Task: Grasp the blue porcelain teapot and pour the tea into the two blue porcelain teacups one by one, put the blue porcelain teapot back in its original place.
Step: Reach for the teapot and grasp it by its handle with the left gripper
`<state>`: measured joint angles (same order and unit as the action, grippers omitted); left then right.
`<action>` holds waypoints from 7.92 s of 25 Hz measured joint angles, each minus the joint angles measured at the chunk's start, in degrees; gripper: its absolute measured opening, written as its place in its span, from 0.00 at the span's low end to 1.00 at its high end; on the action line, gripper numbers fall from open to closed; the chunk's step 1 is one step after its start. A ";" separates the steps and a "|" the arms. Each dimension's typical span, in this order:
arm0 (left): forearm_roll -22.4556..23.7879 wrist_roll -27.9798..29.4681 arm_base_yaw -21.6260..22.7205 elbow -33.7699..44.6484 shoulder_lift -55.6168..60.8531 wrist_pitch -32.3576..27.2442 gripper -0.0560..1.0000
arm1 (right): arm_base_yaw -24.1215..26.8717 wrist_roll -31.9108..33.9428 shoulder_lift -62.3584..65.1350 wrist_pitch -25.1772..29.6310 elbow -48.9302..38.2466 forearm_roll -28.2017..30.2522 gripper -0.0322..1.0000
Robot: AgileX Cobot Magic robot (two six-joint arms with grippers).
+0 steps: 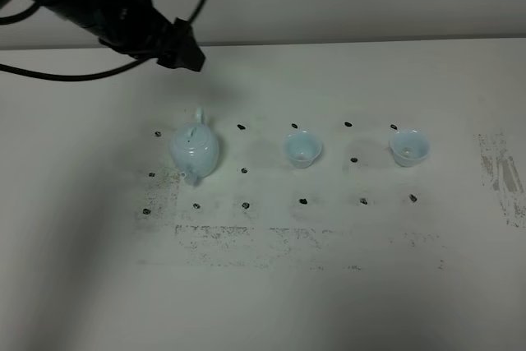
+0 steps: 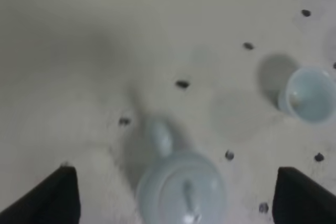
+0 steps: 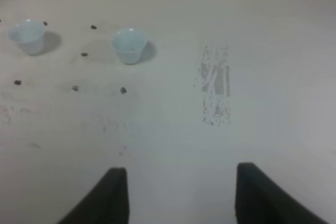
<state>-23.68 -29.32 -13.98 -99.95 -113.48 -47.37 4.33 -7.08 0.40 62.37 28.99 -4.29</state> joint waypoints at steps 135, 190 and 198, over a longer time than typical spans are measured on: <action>48.14 45.99 -2.44 24.70 -1.14 20.50 0.64 | 0.00 0.01 0.00 -0.23 0.00 -0.14 0.50; 35.92 29.81 -9.32 26.42 9.14 1.44 0.57 | 0.00 -0.01 0.00 -0.23 0.00 -0.14 0.50; 31.92 21.57 -10.55 26.98 9.63 -7.03 0.56 | 0.00 -0.01 0.00 -0.23 0.00 -0.14 0.50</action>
<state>8.24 -7.75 -24.53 -72.97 -103.85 -54.40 4.33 -7.09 0.40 62.15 28.99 -4.43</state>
